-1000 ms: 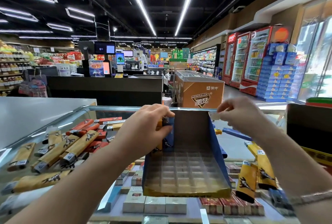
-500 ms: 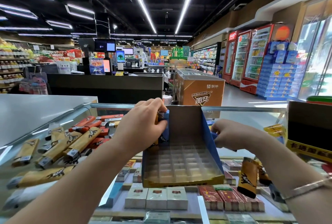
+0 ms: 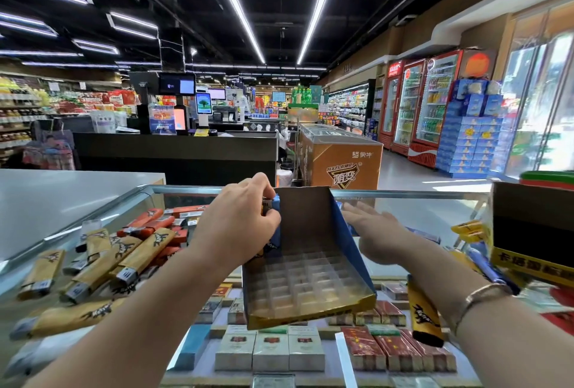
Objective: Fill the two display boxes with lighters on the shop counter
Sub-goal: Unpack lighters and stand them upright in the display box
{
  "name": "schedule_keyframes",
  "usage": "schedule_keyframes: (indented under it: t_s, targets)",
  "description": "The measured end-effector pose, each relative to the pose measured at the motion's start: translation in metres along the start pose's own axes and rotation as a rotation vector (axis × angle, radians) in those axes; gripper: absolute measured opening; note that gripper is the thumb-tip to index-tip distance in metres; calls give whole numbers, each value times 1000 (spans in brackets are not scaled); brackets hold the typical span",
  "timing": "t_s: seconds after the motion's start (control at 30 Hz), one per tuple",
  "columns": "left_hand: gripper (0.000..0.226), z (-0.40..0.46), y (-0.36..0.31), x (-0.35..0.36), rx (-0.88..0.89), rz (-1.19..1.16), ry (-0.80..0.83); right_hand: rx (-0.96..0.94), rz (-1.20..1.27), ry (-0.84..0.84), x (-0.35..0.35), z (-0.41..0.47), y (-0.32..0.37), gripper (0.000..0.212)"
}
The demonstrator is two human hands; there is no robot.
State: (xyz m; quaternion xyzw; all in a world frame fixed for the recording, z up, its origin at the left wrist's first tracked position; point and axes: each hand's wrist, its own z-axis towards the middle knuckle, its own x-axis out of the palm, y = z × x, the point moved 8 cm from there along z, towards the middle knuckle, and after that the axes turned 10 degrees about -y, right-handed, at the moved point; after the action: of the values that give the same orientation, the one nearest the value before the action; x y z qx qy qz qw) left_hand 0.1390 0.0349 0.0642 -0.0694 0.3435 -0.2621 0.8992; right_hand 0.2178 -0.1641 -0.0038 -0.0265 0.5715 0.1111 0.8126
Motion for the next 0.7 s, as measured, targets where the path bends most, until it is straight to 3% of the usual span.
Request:
schedule_keyframes:
  t_s: [0.3, 0.5, 0.6, 0.7]
  targets:
    - [13, 2, 7, 4, 4, -48, 31, 40, -8, 68, 6, -1, -5, 65]
    - [12, 2, 11, 5, -14, -80, 46, 113, 220, 147, 8, -6, -6, 57]
    - [12, 2, 11, 5, -20, -92, 51, 52, 81, 134, 7, -4, -3, 60]
    - [13, 2, 11, 5, -25, -114, 53, 4, -49, 149, 5, -6, 0, 44]
